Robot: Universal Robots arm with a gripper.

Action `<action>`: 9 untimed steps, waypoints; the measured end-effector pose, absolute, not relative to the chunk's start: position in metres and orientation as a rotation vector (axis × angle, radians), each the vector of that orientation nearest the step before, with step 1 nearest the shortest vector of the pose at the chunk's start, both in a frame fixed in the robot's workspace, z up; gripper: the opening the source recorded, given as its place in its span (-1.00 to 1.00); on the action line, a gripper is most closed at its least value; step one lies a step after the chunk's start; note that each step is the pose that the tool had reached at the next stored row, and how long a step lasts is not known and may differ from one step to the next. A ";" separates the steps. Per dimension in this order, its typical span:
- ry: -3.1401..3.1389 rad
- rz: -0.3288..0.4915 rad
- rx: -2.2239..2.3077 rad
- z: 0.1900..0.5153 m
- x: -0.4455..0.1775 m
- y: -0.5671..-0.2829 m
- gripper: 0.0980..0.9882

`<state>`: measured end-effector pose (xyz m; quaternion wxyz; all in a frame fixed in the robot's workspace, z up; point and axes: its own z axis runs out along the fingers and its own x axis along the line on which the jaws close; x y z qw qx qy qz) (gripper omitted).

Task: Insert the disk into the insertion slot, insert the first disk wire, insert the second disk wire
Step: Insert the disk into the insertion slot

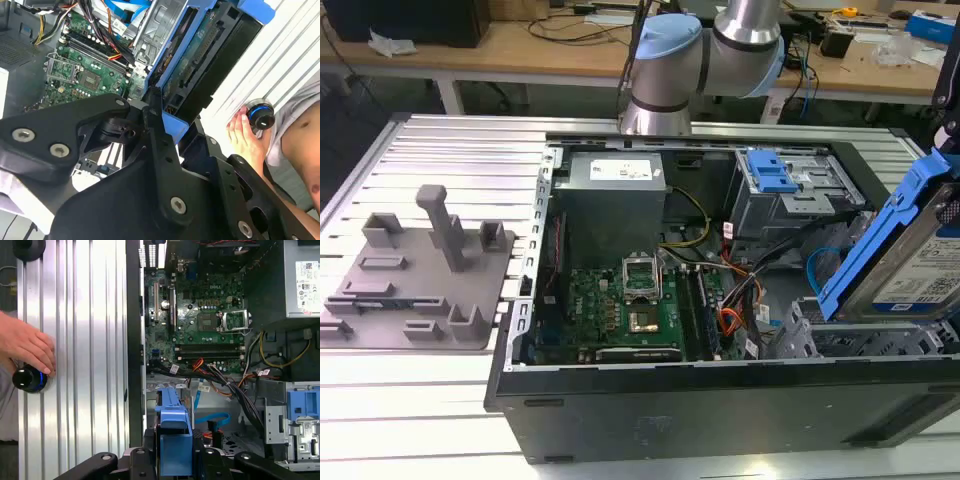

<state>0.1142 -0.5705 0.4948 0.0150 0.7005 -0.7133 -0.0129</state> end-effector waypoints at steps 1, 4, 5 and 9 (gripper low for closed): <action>-2.220 -0.040 2.180 0.495 0.114 -0.571 -0.40; -2.220 -0.040 2.180 0.495 0.114 -0.571 -0.40; -2.220 -0.040 2.180 0.495 0.114 -0.571 -0.40; -2.220 -0.040 2.180 0.495 0.114 -0.571 -0.40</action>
